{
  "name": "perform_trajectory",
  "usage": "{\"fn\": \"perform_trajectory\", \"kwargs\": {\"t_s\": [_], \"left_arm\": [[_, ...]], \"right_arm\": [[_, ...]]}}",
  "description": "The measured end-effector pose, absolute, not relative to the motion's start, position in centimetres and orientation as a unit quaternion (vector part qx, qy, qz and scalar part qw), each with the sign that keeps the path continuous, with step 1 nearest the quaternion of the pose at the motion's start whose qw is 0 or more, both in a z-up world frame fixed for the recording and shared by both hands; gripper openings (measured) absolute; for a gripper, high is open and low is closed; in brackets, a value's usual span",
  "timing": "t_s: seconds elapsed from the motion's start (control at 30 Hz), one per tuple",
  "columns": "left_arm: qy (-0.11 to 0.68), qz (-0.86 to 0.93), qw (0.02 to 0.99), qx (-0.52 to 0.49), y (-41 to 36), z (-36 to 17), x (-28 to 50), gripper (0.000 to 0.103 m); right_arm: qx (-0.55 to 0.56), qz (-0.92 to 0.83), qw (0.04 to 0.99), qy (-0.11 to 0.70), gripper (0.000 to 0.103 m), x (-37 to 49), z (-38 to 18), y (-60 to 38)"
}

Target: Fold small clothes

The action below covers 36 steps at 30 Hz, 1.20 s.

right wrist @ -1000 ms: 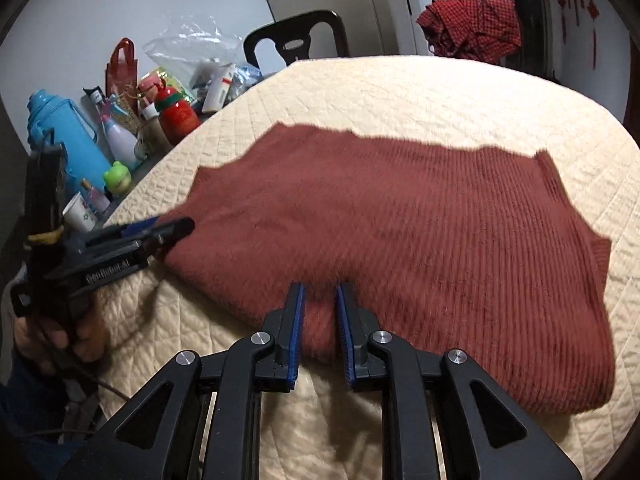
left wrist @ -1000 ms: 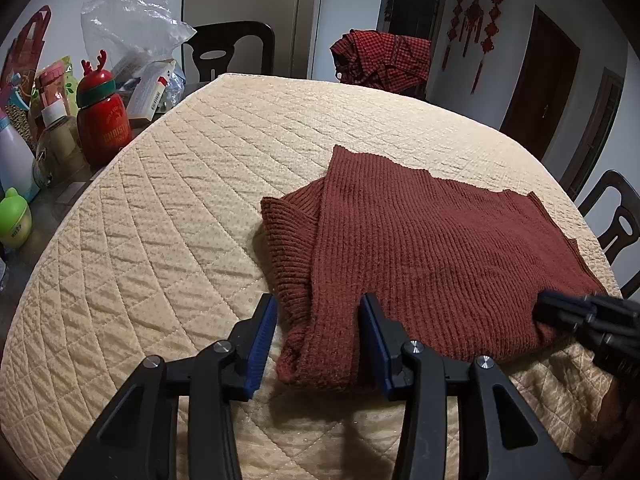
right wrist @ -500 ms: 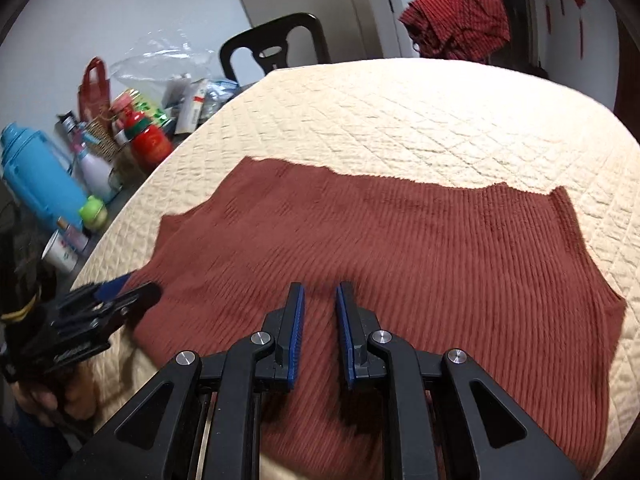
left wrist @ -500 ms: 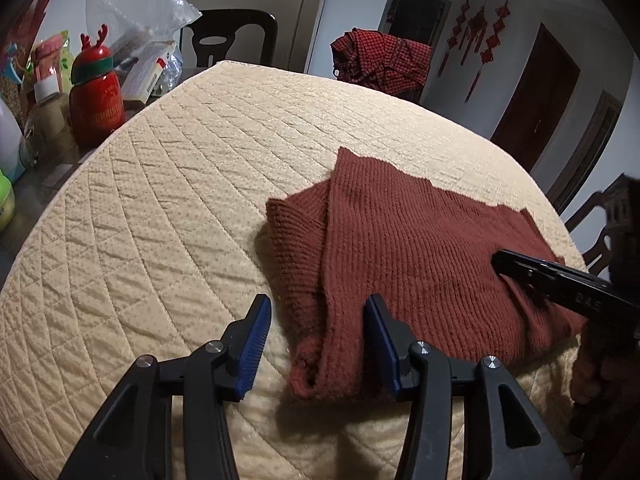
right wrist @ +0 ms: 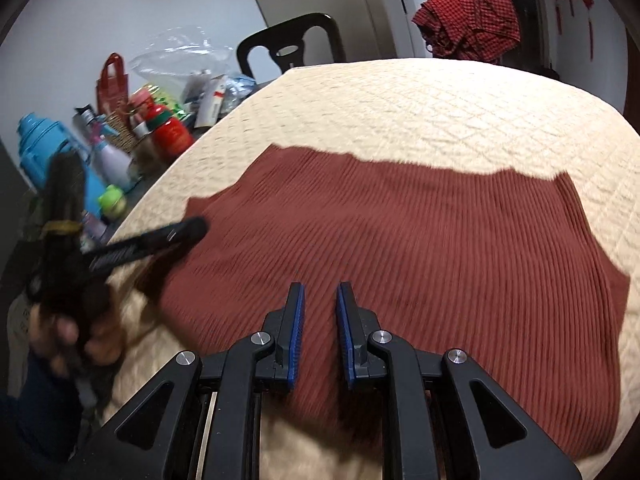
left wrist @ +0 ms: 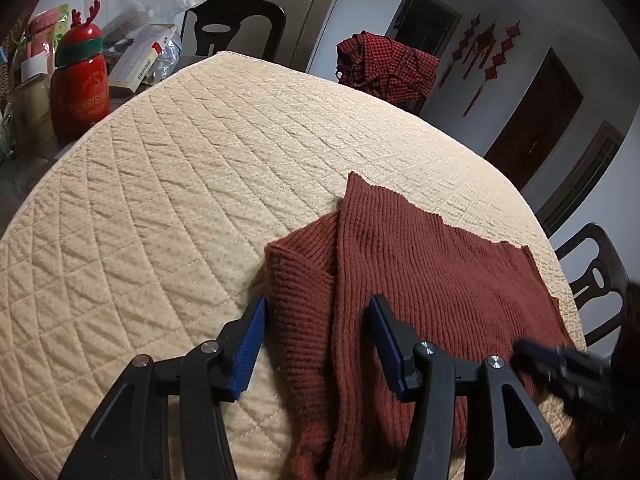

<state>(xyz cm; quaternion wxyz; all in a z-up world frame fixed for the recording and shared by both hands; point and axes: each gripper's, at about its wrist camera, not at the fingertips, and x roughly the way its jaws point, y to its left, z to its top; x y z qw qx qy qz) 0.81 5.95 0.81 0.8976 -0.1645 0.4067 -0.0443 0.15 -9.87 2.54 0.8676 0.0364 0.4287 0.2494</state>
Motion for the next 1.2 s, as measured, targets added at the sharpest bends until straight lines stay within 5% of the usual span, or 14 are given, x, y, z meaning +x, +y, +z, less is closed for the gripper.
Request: {"fn": "perform_trajectory", "kwargs": {"t_s": [1.2], "left_arm": [[0.41, -0.058, 0.9, -0.134, 3.8, 0.8, 0.0, 0.055]], "right_arm": [[0.061, 0.253, 0.87, 0.42, 0.017, 0.9, 2.8, -10.7]]}}
